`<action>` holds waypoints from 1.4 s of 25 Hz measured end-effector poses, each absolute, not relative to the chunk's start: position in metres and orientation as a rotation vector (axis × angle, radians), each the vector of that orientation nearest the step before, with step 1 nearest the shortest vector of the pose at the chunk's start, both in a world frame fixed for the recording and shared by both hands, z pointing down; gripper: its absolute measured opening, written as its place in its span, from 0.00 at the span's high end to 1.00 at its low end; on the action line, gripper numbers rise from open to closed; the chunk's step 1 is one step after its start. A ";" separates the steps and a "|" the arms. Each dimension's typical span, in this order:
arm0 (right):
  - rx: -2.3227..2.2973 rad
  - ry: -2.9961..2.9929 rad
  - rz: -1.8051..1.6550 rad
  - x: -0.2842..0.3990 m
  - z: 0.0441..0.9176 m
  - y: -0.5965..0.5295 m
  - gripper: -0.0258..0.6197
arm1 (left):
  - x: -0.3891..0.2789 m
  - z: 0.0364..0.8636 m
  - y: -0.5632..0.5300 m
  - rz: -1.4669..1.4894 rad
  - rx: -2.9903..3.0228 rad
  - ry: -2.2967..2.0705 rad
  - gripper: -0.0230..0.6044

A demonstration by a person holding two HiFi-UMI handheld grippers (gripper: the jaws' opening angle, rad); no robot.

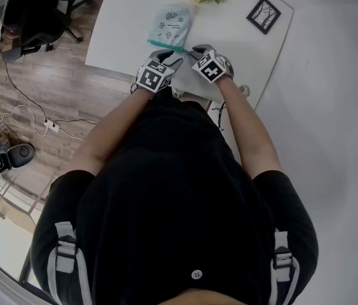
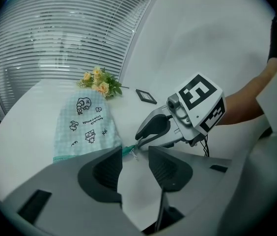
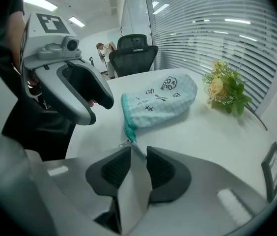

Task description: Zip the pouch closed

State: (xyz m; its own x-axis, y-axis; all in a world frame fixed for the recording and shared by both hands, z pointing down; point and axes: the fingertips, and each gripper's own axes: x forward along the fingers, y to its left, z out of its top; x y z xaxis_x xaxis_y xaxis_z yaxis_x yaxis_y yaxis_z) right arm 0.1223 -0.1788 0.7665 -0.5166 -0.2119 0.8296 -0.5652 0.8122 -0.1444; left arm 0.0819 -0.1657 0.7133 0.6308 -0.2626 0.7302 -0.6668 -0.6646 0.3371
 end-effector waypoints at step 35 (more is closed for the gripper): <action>0.525 -2.206 0.556 0.087 0.730 -0.159 0.93 | 0.067 0.750 -0.157 1.034 2.126 -0.741 0.95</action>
State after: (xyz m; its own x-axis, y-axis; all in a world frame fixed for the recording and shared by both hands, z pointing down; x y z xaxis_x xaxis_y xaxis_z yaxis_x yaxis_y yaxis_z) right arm 0.0873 -0.1593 0.7303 -0.6065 -0.1873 0.7727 -0.5310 0.8187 -0.2184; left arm 0.0670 -0.1567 0.7500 0.5288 -0.2018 0.8244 -0.7160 -0.6277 0.3056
